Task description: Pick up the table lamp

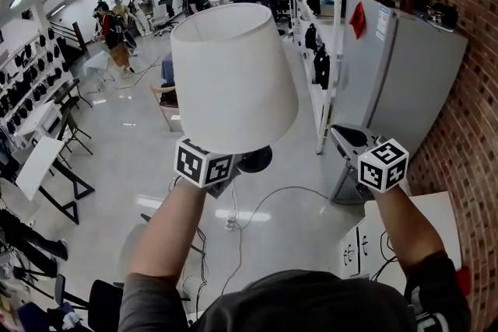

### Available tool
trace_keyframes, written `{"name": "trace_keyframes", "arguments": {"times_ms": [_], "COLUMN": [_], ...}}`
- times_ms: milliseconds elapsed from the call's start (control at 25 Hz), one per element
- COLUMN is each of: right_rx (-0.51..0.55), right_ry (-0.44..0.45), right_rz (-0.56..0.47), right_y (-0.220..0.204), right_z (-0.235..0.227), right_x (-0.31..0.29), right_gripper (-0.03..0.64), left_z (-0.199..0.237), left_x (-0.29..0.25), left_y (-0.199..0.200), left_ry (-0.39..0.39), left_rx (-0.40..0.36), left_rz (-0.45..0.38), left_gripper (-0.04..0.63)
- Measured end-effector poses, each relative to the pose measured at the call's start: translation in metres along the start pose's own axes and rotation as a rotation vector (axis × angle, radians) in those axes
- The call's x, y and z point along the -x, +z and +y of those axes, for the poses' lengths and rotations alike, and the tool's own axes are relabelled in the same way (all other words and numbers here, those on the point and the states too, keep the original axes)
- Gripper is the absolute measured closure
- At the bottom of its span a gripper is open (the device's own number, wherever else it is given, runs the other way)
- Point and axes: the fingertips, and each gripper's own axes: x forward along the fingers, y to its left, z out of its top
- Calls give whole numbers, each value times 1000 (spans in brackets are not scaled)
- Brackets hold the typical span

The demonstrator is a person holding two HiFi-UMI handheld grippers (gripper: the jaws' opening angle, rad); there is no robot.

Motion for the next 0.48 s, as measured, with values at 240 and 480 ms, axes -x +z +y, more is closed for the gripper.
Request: {"name": "trace_keyframes", "arguments": {"times_ms": [240, 480], "right_rx": [-10, 9], "right_ry": [-3, -9], "right_rz": [1, 10], "right_y": [0, -2], "right_z": [-1, -1], "right_x": [2, 3], "right_gripper": [623, 623], "left_z": [-2, -2], "left_x": [-1, -3], "left_y": [-1, -2], "left_ry": [-6, -13], "left_rx": [-2, 0], "left_rz": [6, 10], "left_gripper": [449, 449]}}
